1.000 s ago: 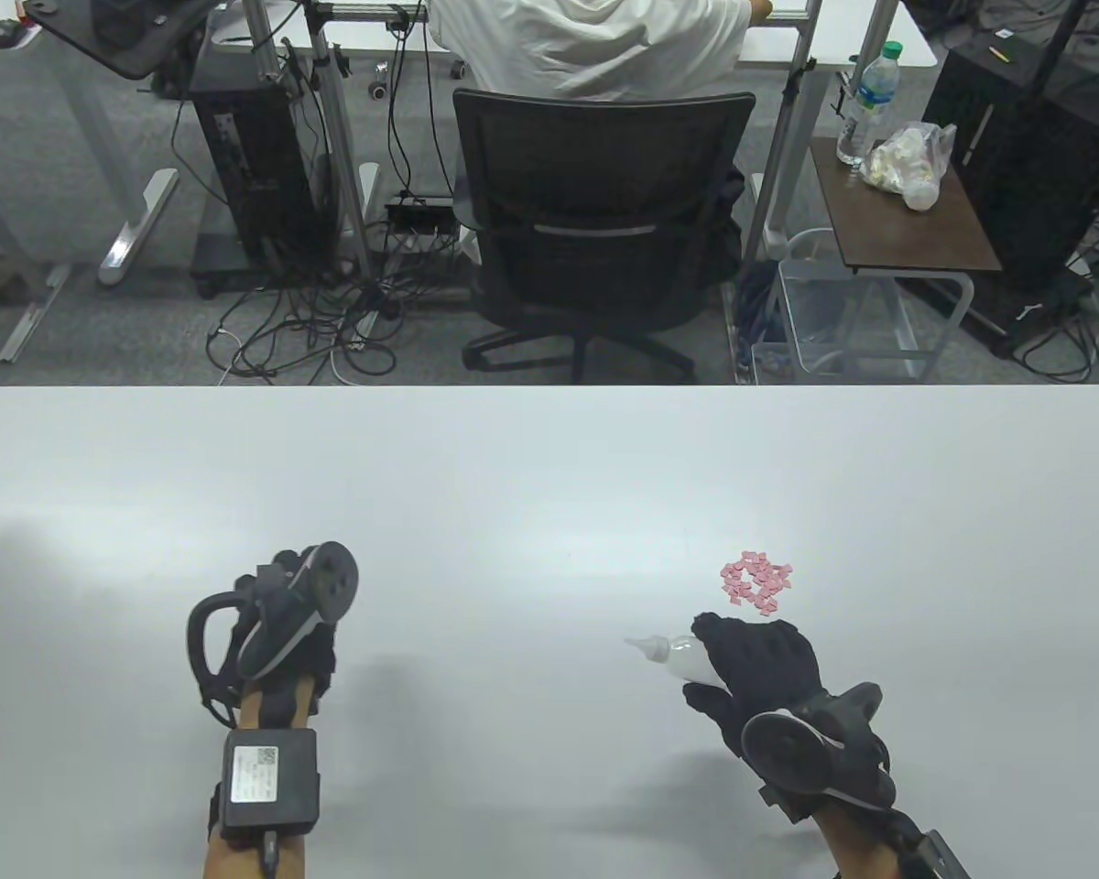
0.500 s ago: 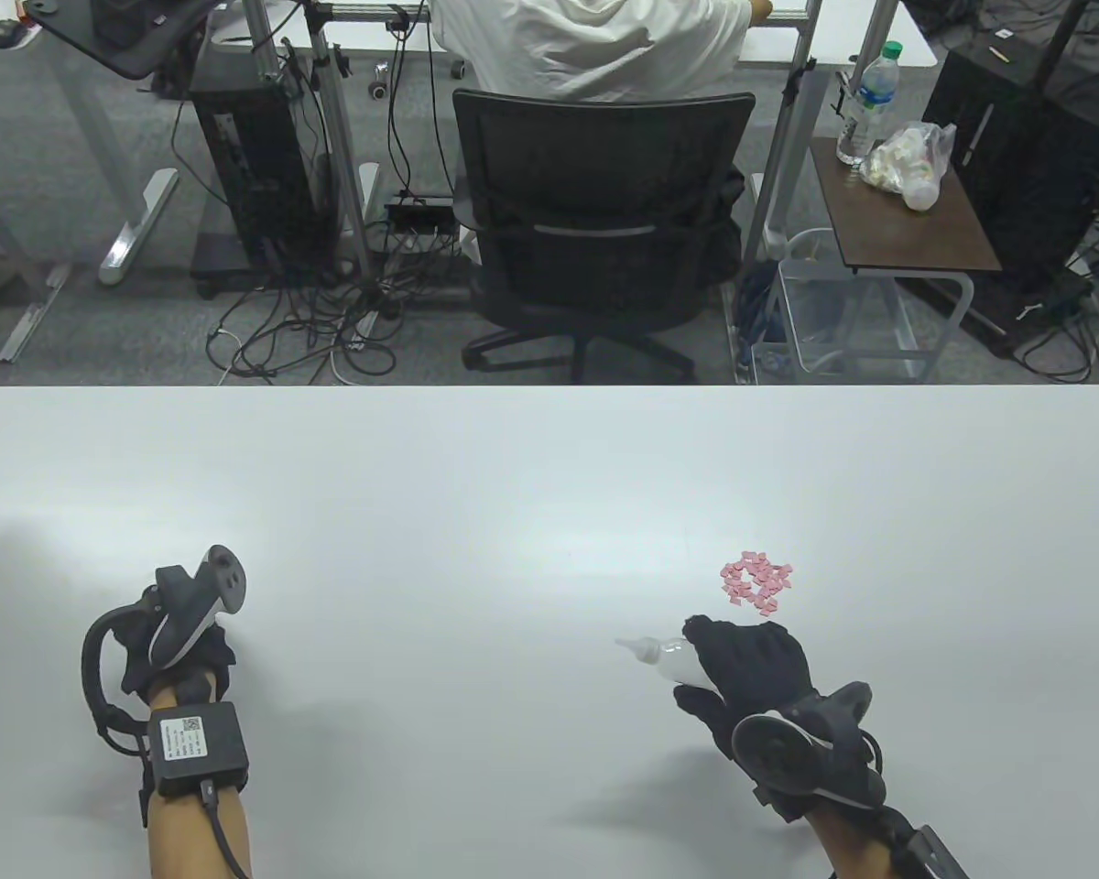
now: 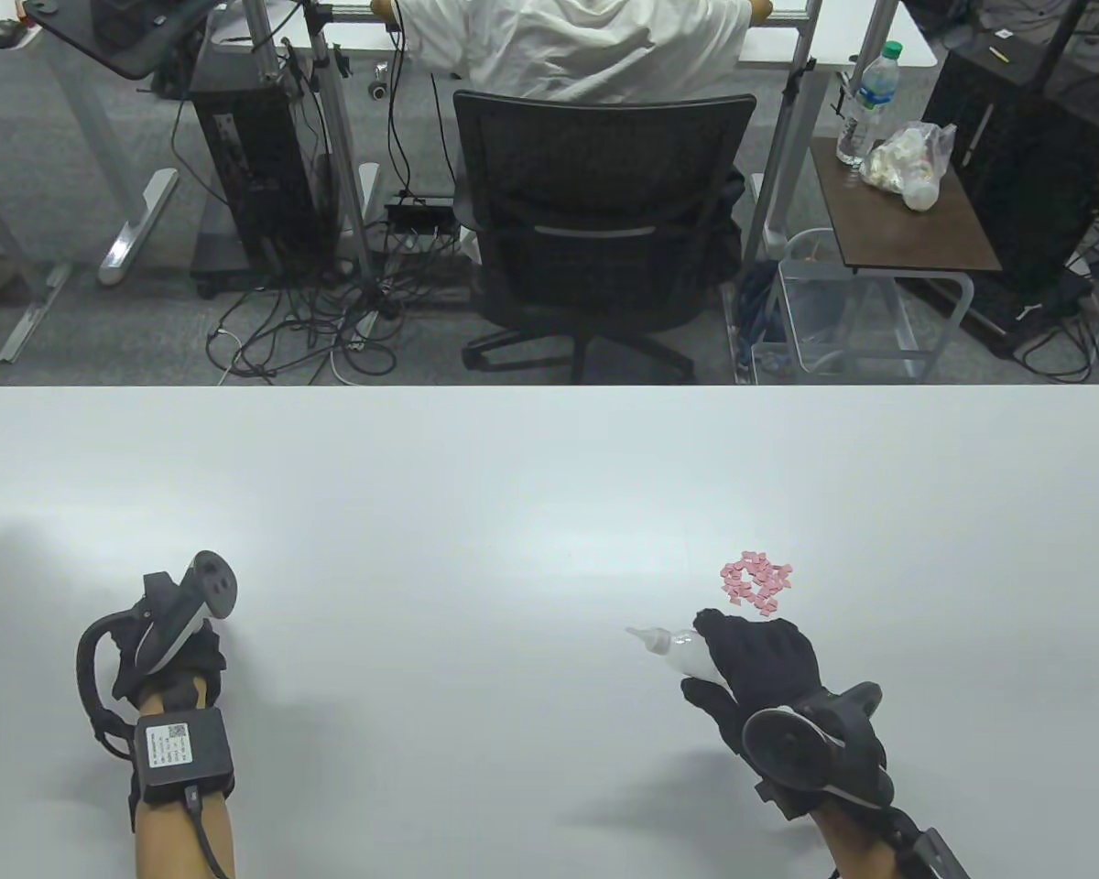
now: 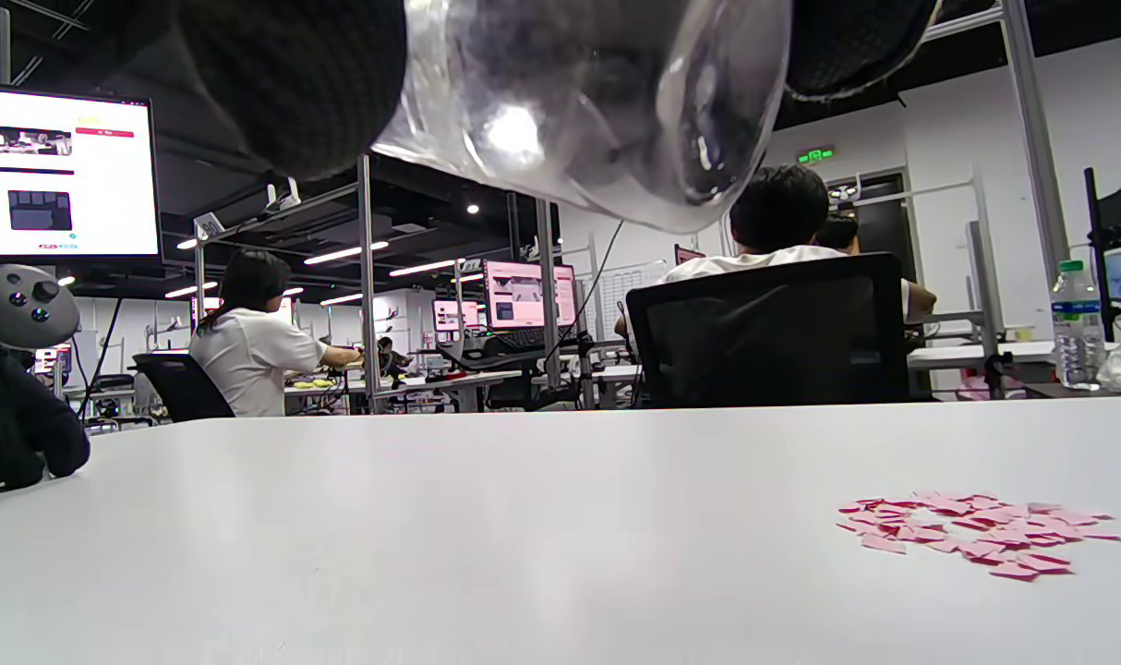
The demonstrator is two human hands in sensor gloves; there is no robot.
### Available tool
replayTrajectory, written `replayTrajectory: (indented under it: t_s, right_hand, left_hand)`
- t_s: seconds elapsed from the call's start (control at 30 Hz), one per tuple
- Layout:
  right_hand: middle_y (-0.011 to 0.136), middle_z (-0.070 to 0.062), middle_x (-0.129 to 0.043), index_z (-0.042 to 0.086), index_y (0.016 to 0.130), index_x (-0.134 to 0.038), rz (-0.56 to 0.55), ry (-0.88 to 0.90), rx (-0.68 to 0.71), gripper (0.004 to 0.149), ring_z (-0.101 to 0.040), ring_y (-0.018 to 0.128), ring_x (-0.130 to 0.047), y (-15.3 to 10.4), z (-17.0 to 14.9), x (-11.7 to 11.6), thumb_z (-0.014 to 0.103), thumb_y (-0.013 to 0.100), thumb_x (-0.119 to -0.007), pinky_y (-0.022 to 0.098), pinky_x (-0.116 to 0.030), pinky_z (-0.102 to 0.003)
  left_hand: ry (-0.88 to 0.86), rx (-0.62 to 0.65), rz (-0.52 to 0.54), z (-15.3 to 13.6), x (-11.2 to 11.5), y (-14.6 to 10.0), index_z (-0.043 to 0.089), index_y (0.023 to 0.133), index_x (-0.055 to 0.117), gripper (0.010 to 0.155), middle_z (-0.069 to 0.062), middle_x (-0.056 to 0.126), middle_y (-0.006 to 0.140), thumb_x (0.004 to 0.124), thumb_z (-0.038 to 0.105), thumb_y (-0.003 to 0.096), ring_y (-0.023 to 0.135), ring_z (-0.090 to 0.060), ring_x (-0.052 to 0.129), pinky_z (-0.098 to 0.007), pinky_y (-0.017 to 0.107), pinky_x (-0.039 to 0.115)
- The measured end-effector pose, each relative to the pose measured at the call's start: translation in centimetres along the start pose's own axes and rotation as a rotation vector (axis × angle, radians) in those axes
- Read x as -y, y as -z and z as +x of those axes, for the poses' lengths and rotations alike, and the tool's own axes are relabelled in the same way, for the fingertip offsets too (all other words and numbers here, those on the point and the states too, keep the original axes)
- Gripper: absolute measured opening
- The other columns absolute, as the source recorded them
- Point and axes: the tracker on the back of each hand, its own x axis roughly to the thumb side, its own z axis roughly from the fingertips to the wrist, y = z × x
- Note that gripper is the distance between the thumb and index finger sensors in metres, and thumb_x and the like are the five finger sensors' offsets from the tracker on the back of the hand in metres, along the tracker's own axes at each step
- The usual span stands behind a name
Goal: Squeeze empty conical bottle to blow paper scraps with air puff
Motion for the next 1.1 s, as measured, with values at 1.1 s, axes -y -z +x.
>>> replayTrajectory:
  t_s: [1.1]
  right_hand:
    - [0.109,-0.027,-0.059,0.004,0.100,-0.073,-0.174,-0.057,-0.309,0.072,-0.036,0.087,-0.084,-0.3,-6.9,6.3,0.031,0.038,-0.097,0.070,-0.066,-0.058]
  left_hand:
    - [-0.100,0.312,0.511,6.9,-13.9,-13.2,0.018,0.121,0.046,0.079,-0.019,0.060,0.118,0.076,0.052,0.0569,0.103,-0.040,0.076,-0.070,0.076,0.047]
